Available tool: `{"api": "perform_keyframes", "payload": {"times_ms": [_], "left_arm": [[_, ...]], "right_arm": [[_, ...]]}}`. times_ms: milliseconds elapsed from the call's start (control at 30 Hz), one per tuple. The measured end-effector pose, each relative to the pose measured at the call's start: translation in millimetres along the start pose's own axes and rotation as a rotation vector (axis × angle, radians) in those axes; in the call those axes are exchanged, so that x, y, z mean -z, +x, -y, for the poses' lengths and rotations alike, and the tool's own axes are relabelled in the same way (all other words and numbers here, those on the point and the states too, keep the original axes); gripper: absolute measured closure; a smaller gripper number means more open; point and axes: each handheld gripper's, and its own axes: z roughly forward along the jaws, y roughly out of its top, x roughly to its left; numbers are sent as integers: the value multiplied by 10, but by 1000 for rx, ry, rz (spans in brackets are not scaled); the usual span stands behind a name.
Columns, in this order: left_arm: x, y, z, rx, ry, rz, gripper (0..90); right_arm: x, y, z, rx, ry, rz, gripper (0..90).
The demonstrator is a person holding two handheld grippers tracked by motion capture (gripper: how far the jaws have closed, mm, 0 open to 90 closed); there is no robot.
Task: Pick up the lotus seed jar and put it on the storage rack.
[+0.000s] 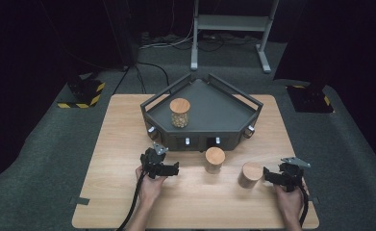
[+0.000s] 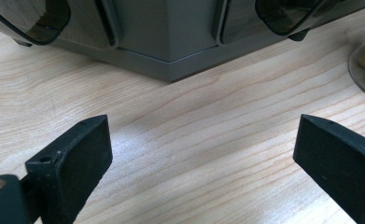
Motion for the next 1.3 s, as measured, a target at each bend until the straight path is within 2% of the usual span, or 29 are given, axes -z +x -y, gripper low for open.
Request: {"api": "perform_keyframes", "payload": {"times_ms": [233, 500, 633, 867, 1000, 1067, 1300], "left_arm": [[-69, -26, 36, -3, 2, 0, 41], [-171, -52, 67, -2, 28, -15, 35], [-209, -51, 70, 13, 34, -18, 31], [-262, -106, 90, -8, 48, -31, 29], [-269, -139, 142, 0, 28, -41, 21], [-269, -154, 259, 8, -16, -45, 17], [-266, -157, 261, 10, -16, -46, 19]], "right_arm": [[0, -2, 1, 0, 0, 0, 78], [1, -2, 1, 0, 0, 0, 78], [0, -1, 1, 0, 0, 0, 78], [0, 1, 1, 0, 0, 0, 78], [0, 0, 1, 1, 0, 0, 77], [0, 0, 1, 1, 0, 0, 78], [0, 1, 1, 0, 0, 0, 77]]}}
